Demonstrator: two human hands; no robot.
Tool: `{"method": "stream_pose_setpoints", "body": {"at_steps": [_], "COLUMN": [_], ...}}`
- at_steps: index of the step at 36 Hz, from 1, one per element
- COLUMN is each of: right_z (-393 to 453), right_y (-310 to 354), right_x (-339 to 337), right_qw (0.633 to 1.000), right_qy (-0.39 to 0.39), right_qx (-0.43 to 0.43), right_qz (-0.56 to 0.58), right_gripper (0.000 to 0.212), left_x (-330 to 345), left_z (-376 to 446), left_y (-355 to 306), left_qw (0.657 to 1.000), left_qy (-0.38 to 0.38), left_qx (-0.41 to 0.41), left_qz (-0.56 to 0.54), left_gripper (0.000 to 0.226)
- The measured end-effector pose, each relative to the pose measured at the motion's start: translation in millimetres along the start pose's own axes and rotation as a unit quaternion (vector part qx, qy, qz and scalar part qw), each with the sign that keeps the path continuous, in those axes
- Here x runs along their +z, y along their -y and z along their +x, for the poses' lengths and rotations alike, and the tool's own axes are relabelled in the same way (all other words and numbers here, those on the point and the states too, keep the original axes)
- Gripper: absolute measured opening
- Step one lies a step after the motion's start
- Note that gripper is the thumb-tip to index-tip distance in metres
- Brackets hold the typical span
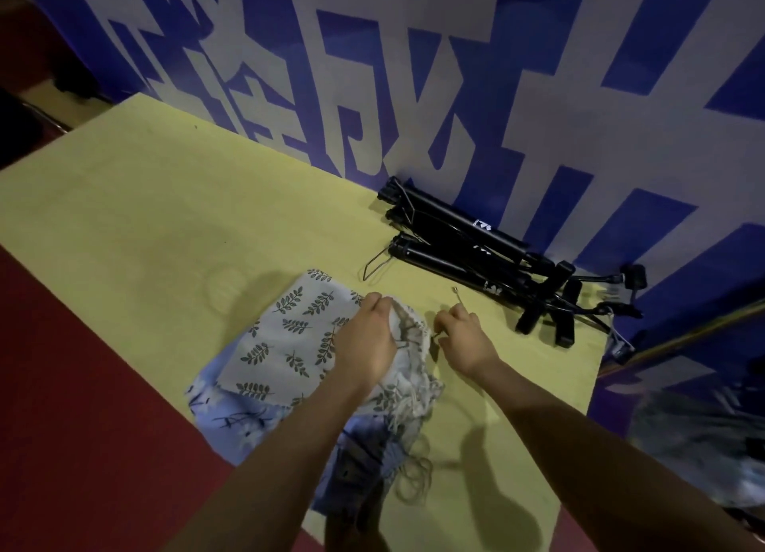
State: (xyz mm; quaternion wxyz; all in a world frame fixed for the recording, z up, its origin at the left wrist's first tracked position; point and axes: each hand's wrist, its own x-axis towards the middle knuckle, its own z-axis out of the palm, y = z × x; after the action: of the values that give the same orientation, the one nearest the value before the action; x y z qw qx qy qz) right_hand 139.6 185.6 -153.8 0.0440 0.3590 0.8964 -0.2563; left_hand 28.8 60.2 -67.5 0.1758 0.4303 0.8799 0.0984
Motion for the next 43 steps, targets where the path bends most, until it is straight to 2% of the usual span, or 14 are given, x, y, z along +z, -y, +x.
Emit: {"method": "stream_pose_setpoints", "body": {"at_steps": [3,8,13,18,21,26,29,35,40,43], "right_z": [-2.4,-12.9,-30.0,-47.5,-55.3,-62.2,-62.3,-53.1,-45.1,-35.4], "right_y": [-3.2,-7.6,-3.4,23.4,38.5,49.0,55.0,71.1,64.6,57.3], "right_x": [2.8,4.7,-8.4,-31.3,-38.4,-32.3,-28.7,-31.3,-39.0,-45.3], "right_qw": [1.0,1.0,0.986,0.957,0.961,0.972,0.971,0.979,0.975,0.977], "right_qy": [-0.005,-0.004,-0.099,-0.177,-0.179,-0.173,-0.171,-0.13,-0.163,-0.168], "right_qx": [0.017,0.026,0.045,-0.003,-0.054,-0.142,-0.164,-0.158,-0.113,-0.084], "right_qz": [0.005,-0.004,0.126,0.228,0.203,0.067,0.035,0.024,0.098,0.098], "right_gripper": [0.015,0.024,0.011,0.006,0.006,0.007,0.006,0.015,0.012,0.017], "left_x": [3.7,7.1,0.1,-7.6,-11.3,-21.6,-28.2,-37.2,-39.8,-41.1], "left_z": [-0.9,-3.0,-6.7,-8.9,-11.0,-14.0,-12.8,-14.5,-11.2,-3.1], "left_y": [-1.0,-1.4,-3.0,-2.7,-2.1,-1.4,1.2,5.3,3.5,-0.9], "left_qw": [1.0,0.998,0.993,0.992,0.994,0.996,0.996,0.993,0.992,0.991], "left_qy": [0.009,0.059,0.099,0.088,0.093,0.079,0.08,0.1,0.107,0.101], "left_qx": [0.006,0.004,0.021,0.026,0.023,0.037,0.044,0.063,0.063,0.062], "left_qz": [0.002,0.001,0.064,0.082,0.045,0.015,0.0,-0.012,-0.024,-0.054], "left_gripper": [0.055,0.067,0.071,0.07,0.073,0.076,0.08,0.078,0.076,0.072]}}
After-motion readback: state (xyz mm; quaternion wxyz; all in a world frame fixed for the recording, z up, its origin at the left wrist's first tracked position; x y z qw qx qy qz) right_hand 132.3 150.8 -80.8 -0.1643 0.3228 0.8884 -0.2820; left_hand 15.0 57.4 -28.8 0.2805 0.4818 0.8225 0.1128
